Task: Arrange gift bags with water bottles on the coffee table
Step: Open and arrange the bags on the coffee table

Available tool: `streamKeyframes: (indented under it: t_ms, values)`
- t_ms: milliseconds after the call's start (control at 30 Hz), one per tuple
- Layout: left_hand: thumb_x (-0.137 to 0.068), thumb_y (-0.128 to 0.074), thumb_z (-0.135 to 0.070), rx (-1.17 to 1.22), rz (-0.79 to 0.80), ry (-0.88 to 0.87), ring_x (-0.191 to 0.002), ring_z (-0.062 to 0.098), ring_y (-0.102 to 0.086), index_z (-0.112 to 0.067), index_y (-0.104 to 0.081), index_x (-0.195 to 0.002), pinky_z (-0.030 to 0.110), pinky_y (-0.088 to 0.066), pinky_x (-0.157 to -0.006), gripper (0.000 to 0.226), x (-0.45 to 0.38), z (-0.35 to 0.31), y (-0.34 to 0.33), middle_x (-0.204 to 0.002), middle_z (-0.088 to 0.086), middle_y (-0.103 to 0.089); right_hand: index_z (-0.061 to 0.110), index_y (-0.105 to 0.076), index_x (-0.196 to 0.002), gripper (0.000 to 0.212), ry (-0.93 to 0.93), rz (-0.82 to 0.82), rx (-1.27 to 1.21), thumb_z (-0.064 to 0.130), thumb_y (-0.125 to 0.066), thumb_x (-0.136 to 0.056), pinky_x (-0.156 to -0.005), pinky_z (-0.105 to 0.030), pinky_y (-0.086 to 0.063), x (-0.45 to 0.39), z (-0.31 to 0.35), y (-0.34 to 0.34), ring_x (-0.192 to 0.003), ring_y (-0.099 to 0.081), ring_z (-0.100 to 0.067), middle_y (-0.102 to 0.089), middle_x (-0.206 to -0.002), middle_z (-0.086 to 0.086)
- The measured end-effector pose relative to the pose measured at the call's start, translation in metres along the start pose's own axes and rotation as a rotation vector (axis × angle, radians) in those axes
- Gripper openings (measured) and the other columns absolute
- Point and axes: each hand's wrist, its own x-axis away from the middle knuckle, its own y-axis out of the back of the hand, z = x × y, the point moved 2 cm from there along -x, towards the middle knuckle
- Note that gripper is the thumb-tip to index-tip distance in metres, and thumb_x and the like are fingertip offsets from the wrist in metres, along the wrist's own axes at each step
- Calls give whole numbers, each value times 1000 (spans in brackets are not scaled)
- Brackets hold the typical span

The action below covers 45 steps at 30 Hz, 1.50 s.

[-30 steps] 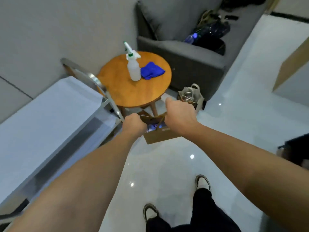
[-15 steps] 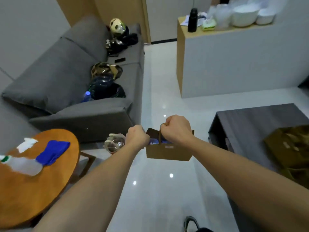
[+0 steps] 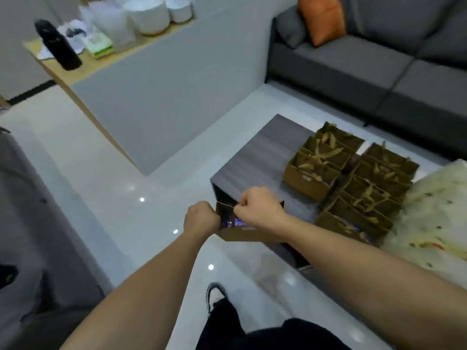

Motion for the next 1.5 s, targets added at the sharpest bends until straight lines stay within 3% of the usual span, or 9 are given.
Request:
streamKeyframes:
  t_ms: [200,300,400,633,733,900,1200,1333,1500]
  values:
    - [-82,-63,-19,6,246,-279,-90,32,-67,-14,-73,-88,40,-60,-82,13,-61,-84,-15,-94,10,-72,16,-63,-65,20,-261,-138,45,24,-62,-83,-59,-34,-50,-44,-47,36,-70,-59,-23,-64,-71,-6]
    - [-91,-60,-17,-29,311,-363,-99,27,-65,-22,-75,-98,38,-57,-90,17,-78,-115,-32,-104,3,-71,20,-62,-67,19,-350,-180,-1,25,-62,-86,-60,-33,-52,-66,-76,43,-72,-61,-22,-63,-74,-2]
    - [-95,-58,-13,-129,371,-399,-104,25,-62,-22,-74,-109,36,-54,-96,23,-100,-136,-51,-112,2,-70,23,-58,-70,20,-407,-162,-17,24,-62,-89,-61,-30,-44,-90,-109,45,-74,-58,-21,-59,-75,0]
    - [-96,-56,-13,-302,416,-395,-108,27,-63,-17,-70,-118,35,-52,-97,26,-146,-186,-82,-116,7,-71,21,-65,-84,14,-494,-112,-92,28,-57,-93,-68,-29,-44,-139,-187,43,-91,-64,-30,-68,-94,-9]
    - [-97,-57,-16,-331,471,-386,-105,25,-62,-17,-67,-120,33,-50,-93,25,-163,-212,-97,-115,6,-68,22,-59,-76,19,-559,-132,-155,30,-58,-93,-69,-29,-45,-147,-218,43,-88,-65,-30,-68,-89,-8]
    - [-97,-59,-17,-397,562,-396,-110,25,-61,-17,-65,-125,36,-50,-99,28,-175,-239,-117,-117,6,-66,22,-64,-72,22,-635,-198,-314,30,-62,-92,-79,-36,-56,-155,-255,49,-80,-62,-18,-64,-76,3]
    - [-94,-60,-15,-437,624,-490,-103,24,-61,-26,-66,-98,26,-45,-81,13,-194,-258,-142,-94,-2,-64,22,-63,-69,21,-595,-215,-293,29,-64,-89,-73,-39,-56,-174,-259,45,-75,-61,-19,-62,-72,2]
    - [-94,-61,-15,-470,652,-507,-109,25,-59,-19,-69,-112,25,-42,-84,20,-202,-252,-142,-103,2,-65,25,-50,-58,33,-609,-208,-255,27,-64,-87,-68,-33,-50,-174,-263,47,-69,-56,-19,-55,-62,4]
    - [-95,-59,-14,-459,659,-522,-100,21,-57,-21,-67,-105,25,-40,-79,15,-204,-253,-138,-103,3,-65,27,-54,-63,28,-672,-199,-275,27,-64,-89,-73,-39,-57,-170,-264,41,-71,-59,-18,-59,-67,4]
